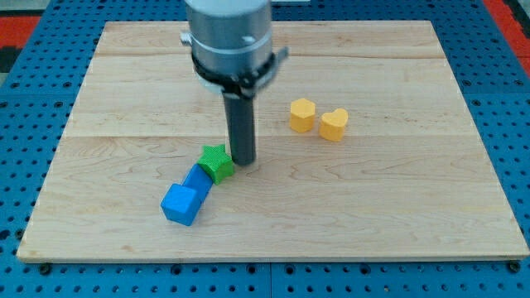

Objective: Touch the bottom right of the green star

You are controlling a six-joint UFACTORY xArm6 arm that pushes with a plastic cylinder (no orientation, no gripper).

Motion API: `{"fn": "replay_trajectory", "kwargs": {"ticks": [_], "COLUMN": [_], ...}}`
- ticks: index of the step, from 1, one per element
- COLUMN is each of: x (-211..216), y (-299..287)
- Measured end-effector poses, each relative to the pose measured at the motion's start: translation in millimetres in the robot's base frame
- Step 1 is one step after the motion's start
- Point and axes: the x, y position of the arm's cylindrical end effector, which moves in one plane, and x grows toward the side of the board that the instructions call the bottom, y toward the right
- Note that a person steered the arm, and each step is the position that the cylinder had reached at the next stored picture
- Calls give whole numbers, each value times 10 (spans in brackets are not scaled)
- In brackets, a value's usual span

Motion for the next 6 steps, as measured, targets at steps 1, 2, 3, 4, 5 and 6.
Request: {"fn": "replay_trajectory", "kwargs": {"ticks": [1,2,3,4,5,6], "x": [219,-248,-647,-84,-210,-586], "y": [-218,-306,-305,-222,-575,-573]}}
